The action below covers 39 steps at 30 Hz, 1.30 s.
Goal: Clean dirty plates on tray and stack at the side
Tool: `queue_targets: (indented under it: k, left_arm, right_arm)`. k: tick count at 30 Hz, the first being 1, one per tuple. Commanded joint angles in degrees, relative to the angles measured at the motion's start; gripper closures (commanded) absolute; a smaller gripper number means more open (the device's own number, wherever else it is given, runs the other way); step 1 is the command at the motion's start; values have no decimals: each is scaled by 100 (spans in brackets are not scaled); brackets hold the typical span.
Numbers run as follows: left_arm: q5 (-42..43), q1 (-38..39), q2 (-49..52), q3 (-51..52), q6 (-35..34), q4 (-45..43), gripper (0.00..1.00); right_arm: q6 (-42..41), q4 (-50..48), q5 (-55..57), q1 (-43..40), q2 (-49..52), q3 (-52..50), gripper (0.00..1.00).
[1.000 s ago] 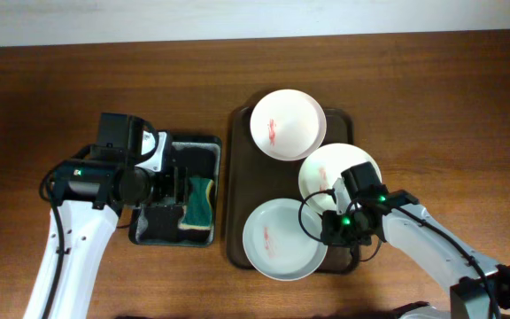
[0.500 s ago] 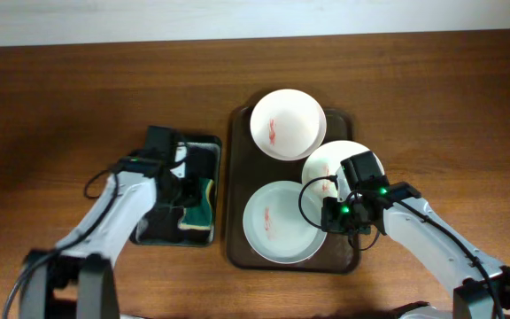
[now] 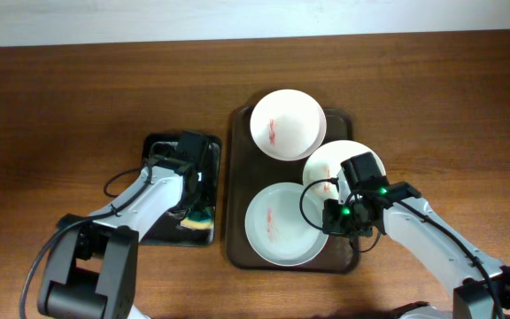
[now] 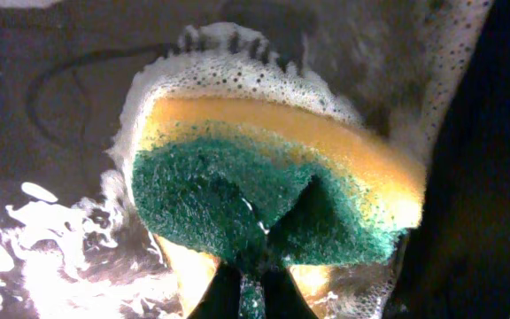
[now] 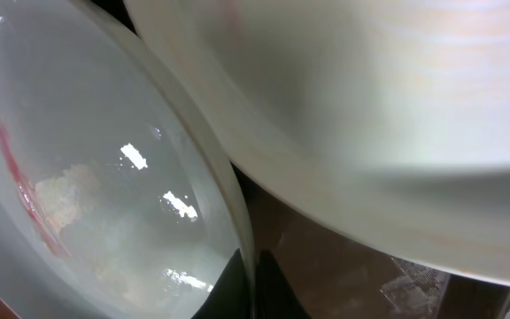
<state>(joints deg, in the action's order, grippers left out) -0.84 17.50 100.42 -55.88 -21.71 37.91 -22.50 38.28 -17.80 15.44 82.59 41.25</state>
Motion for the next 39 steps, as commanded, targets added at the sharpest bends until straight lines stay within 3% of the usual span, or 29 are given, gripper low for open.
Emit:
queue_targets:
  k: [1,3,5,6,7,12,16,17,21,24,26,28,31,39]
  left_arm:
    - [103,-120,369,-103,-52,317,79]
    - [107,-297,164,-485,-50,839,39]
    - [109,-442,-9,-658,-50,1104,22]
    - [111,-444,-24,-658,-50,1123,21]
    - [116,-428,-15,-645,-50,1128,22]
    - [170,-92,-11,-118,-52,542,47]
    - [-24,26,-11,352,-52,114,97]
    - [-98,20,-13,350,-52,131,100]
    - [-210,-109,-234,-238,111,776,100]
    - [-127,-105,-601,-1331,343,1755,100]
    - [442,44,-767,-1847,358,2065,100]
    - [1268,267,-828,-1902,267,1897,100]
    - [1353,678,-785,-1797,-155,1742,100]
    - [1873,2267,-197,-686,-1307,-710,100]
  right_arm:
    - [-31,52,74,35,28,96,96]
    - [-31,52,74,35,28,96,96]
    - [-31,48,76,35,28,96,96]
    - [-31,48,76,35,28,96,96]
    - [-31,44,81,35,28,96,96]
    - [-31,26,203,35,28,96,96]
    - [-31,31,201,35,28,96,96]
    - [-33,28,201,35,28,96,96]
    - [-31,28,203,35,28,96,96]
    - [-57,26,295,35,28,96,96]
    - [-278,44,780,35,28,96,96]
    - [-588,46,1228,35,28,96,96]
    - [-651,50,1106,35,28,96,96]
    - [-649,157,1034,35,28,96,96]
